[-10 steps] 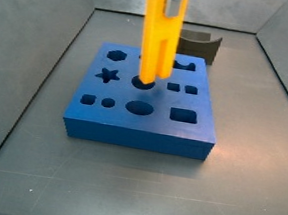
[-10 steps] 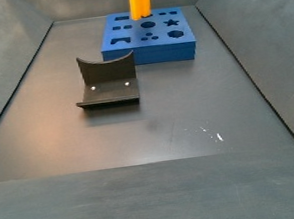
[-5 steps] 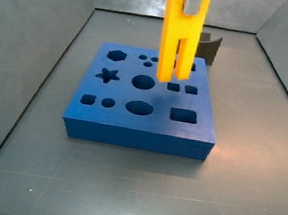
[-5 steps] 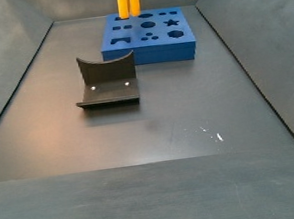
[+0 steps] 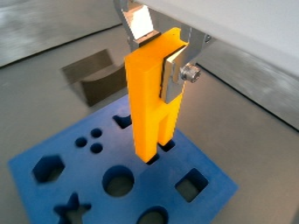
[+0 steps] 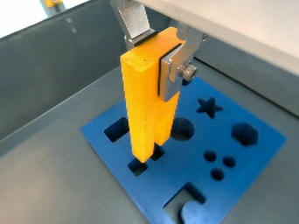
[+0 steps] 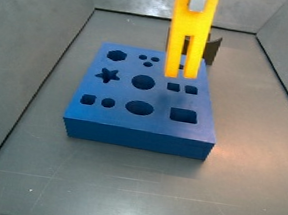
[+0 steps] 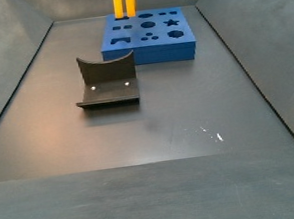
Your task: Insert the double-square object.
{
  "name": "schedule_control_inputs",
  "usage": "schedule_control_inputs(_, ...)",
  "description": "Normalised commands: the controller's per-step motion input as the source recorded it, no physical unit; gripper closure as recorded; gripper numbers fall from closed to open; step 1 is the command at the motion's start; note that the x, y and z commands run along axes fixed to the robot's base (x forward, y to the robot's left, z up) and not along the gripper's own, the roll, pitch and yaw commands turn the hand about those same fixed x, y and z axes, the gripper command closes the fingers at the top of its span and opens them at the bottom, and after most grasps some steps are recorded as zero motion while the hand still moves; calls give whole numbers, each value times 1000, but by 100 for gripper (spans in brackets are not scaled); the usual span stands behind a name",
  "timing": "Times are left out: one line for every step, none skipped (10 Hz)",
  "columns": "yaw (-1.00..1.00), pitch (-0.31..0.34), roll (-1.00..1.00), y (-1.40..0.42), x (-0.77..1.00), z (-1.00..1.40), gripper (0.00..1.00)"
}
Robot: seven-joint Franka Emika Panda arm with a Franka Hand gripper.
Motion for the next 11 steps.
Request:
schedule_control_inputs(-620, 0, 60, 6, 466, -31, 100)
schedule_control_inputs(-577, 0, 67, 0, 460, -80, 100)
schedule_control_inputs(-477, 49, 106, -54, 423, 0, 100)
schedule_control_inputs(-214, 34, 117, -49, 189, -43, 100)
schedule_control_inputs(0, -7, 0, 0, 0, -66, 100)
schedule_control_inputs(0, -44, 83, 0, -14, -169, 100)
schedule_control_inputs(0, -13, 114, 0, 0, -171, 100)
schedule_control_inputs(60, 0, 151, 0, 0, -43, 100)
schedule_control_inputs(23, 0, 167, -51, 169, -103, 100)
schedule_control_inputs(0, 0, 131, -54, 220, -171, 100)
schedule_control_inputs(49, -7, 181, 0, 9, -197, 100)
